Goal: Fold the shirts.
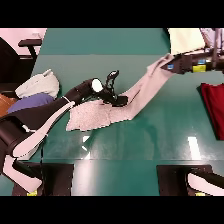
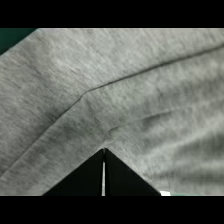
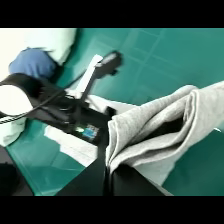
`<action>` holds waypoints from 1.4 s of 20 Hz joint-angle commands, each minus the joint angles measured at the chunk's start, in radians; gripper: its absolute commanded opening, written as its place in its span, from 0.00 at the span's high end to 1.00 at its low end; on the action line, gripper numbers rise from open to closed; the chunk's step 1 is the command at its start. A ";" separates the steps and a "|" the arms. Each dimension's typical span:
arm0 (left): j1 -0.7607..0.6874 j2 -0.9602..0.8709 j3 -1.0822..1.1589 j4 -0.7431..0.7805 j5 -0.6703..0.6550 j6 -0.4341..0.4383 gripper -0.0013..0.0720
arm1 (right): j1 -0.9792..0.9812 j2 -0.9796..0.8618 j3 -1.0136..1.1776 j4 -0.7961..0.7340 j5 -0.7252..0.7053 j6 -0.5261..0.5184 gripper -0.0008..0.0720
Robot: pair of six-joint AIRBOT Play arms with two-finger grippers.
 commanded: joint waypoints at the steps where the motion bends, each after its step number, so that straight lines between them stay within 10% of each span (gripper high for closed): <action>1: 0.000 -0.001 0.002 0.011 0.010 0.003 0.96 | 0.164 0.008 0.031 0.011 -0.064 0.020 0.97; 12: 0.542 0.507 0.048 0.366 -0.158 -0.019 0.95 | 0.749 -0.259 0.064 0.010 -0.429 -0.037 0.96; 13: 0.581 0.542 0.048 0.375 -0.165 -0.019 0.95 | 0.787 -0.313 0.102 0.010 -0.435 -0.037 0.84; 15: 0.638 0.588 0.048 0.375 -0.184 -0.016 0.95 | 0.824 -0.416 0.195 0.007 -0.369 -0.041 0.08; 17: 0.661 0.599 0.049 0.374 -0.214 -0.016 0.95 | 0.792 -0.477 0.271 0.005 -0.200 -0.016 0.28; 28: 0.660 0.599 0.048 0.352 -0.243 0.011 0.95 | 0.185 -0.246 -0.307 -0.215 -0.211 0.108 0.28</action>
